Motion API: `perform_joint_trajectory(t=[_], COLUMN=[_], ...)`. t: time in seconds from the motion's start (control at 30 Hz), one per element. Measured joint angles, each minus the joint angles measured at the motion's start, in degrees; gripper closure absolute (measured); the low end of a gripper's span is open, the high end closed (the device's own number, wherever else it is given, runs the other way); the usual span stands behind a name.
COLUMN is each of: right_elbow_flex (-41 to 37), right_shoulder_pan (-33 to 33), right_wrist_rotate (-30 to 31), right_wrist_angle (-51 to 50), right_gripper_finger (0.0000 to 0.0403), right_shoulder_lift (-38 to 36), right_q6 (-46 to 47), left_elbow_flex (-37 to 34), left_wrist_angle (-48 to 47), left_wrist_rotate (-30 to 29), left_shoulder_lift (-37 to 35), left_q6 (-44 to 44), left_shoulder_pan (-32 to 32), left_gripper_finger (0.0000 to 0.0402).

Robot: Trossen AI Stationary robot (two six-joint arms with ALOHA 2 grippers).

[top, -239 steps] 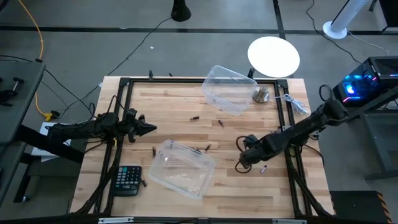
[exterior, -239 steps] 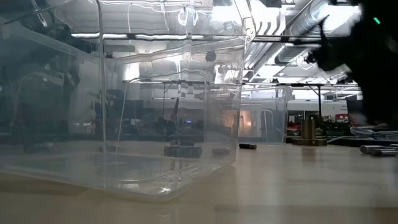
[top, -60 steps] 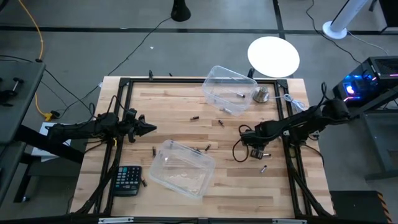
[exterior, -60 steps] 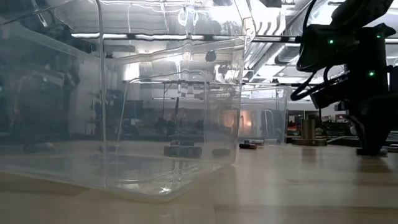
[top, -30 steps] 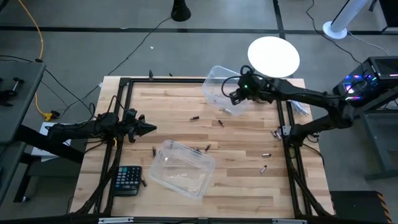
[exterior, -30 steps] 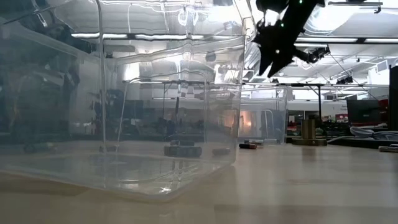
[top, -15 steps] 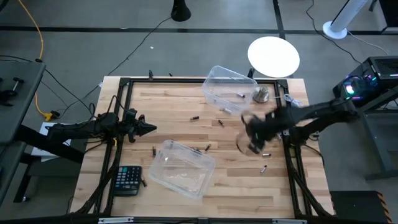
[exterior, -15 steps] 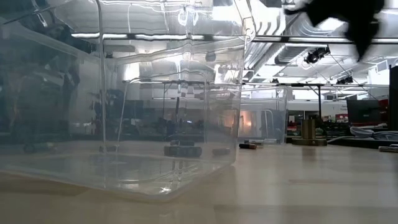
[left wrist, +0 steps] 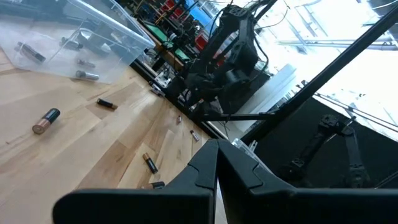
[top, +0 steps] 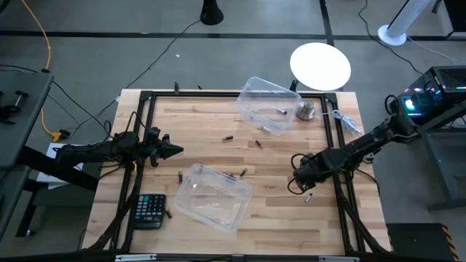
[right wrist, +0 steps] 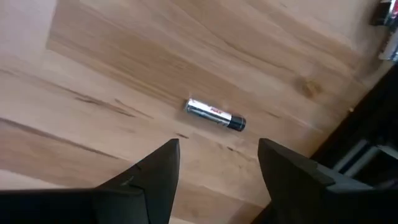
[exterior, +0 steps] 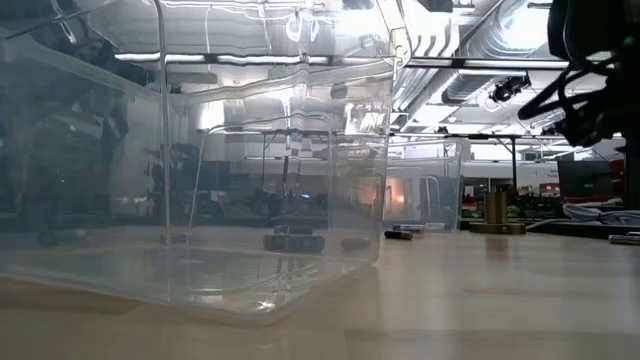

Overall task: Sort batteries
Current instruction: Put the silver battery into the top transparent bin

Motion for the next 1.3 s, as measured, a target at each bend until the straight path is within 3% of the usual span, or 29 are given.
perform_joint_trajectory(t=[0.37, 0.83, 0.97, 1.13, 1.23, 1.3], right_elbow_flex=[-3.49, -7.76, -7.62, -7.28, -4.55, 0.31], right_shoulder_pan=[0.02, 0.02, 0.02, 0.24, 0.26, -0.26], right_wrist_rotate=[0.79, 1.16, 1.36, 1.03, 2.72, 10.17], right_wrist_angle=[5.69, 10.33, 10.93, 12.89, 10.40, 5.68], right_gripper_finger=[0.0190, 0.0193, 0.0237, 0.0371, 0.0382, 0.0387], right_shoulder_lift=[0.04, 4.23, 5.60, 6.50, 6.09, 5.57], right_q6=[-10.87, -13.14, -13.20, -12.04, -11.71, -11.60], left_elbow_flex=[0.00, 0.00, 0.00, -0.02, 0.00, 0.00], left_wrist_angle=[0.01, 0.00, 0.01, -0.01, -0.01, -0.01], left_wrist_rotate=[0.01, 0.01, 0.00, 0.02, 0.01, 0.05], left_shoulder_lift=[0.00, 0.00, 0.00, 0.00, 0.00, 0.00], left_q6=[0.01, 0.00, 0.01, 0.01, 0.00, 0.00], left_shoulder_pan=[0.00, -0.01, 0.00, 0.01, 0.00, 0.01], left_gripper_finger=[0.0401, 0.0401, 0.0401, 0.0401, 0.0401, 0.0401])
